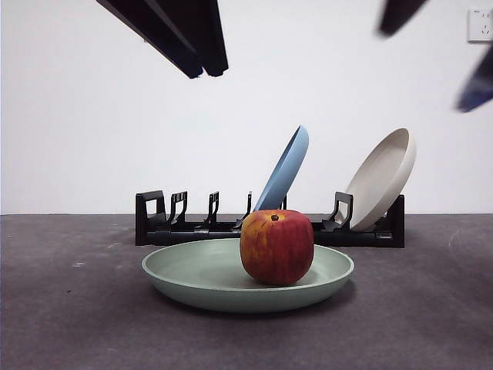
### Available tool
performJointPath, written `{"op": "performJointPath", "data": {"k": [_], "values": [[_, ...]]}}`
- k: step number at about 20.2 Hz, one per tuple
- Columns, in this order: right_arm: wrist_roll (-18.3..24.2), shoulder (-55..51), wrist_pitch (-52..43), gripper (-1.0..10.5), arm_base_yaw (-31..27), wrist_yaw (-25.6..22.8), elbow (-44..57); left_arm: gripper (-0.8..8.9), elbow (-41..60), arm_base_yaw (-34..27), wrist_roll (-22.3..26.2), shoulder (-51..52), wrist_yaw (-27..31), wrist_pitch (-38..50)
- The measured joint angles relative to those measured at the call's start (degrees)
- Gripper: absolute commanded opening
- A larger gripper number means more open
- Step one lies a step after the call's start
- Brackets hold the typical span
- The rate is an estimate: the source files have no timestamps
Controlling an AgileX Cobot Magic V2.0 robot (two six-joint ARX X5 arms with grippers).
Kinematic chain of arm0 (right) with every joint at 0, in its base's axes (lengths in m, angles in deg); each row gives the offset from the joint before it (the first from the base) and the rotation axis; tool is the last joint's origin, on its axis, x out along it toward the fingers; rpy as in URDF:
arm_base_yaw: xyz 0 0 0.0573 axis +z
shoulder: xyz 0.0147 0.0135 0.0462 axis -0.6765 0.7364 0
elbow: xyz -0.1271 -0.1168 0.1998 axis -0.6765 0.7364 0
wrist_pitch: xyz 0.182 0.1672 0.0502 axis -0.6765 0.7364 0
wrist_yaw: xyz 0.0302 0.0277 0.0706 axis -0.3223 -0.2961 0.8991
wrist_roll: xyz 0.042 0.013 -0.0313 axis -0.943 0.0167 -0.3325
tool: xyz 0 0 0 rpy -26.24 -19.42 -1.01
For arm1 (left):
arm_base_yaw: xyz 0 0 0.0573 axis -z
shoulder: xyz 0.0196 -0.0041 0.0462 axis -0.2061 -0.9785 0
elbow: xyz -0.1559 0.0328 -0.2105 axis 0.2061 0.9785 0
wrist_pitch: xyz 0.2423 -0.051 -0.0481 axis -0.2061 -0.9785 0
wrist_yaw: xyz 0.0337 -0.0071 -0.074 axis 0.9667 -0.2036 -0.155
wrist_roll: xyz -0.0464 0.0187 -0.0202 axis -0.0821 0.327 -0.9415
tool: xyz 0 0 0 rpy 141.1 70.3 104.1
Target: Take the green plate from the plate rack,put the plate on the table,take the apple from the table,put the apple in the plate
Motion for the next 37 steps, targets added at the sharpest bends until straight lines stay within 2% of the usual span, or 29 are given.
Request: {"op": "performJointPath", "data": {"k": [3, 5, 6, 7, 9, 10, 25, 37], "values": [[-0.02, -2.75, 4.92, 4.7, 0.0, 0.48, 0.0, 2.51, 0.0, 0.0, -0.59, 0.0, -2.43, -0.85], [-0.02, -4.13, 6.54, 3.4, 0.0, 0.48, 0.0, 2.49, 0.0, 0.0, -0.96, 0.0, -2.67, -1.18], [-0.02, -4.68, 6.69, 2.4, 0.0, 0.48, 0.0, 2.45, 0.0, 0.0, -0.98, 0.0, -2.78, -1.33], [-0.02, -5.11, 6.64, 1.4, 0.0, 0.48, 0.0, 2.23, 0.0, 0.0, -1.01, 0.0, -2.78, -1.51], [-0.02, -5.53, 6.64, -0.3, 0.0, 0.48, 0.0, 0.86, 0.0, -0.02, -1.01, 0.0, -2.78, -1.84], [-0.02, -5.62, 6.64, -0.1, 0.0, 0.48, 0.0, -0.23, 0.0, 0.0, -1.01, 0.0, -2.78, -2.01], [-0.09, -5.62, 6.62, 0.0, 0.0, 0.48, 0.0, -0.03, 0.0, 0.0, -1.2, 0.0, -2.54, -2.1], [-0.11, -5.64, 6.62, 0.0, 0.0, 0.48, 0.0, -0.03, 0.0, -0.07, -1.2, 0.04, -2.82, 1.73]]}}
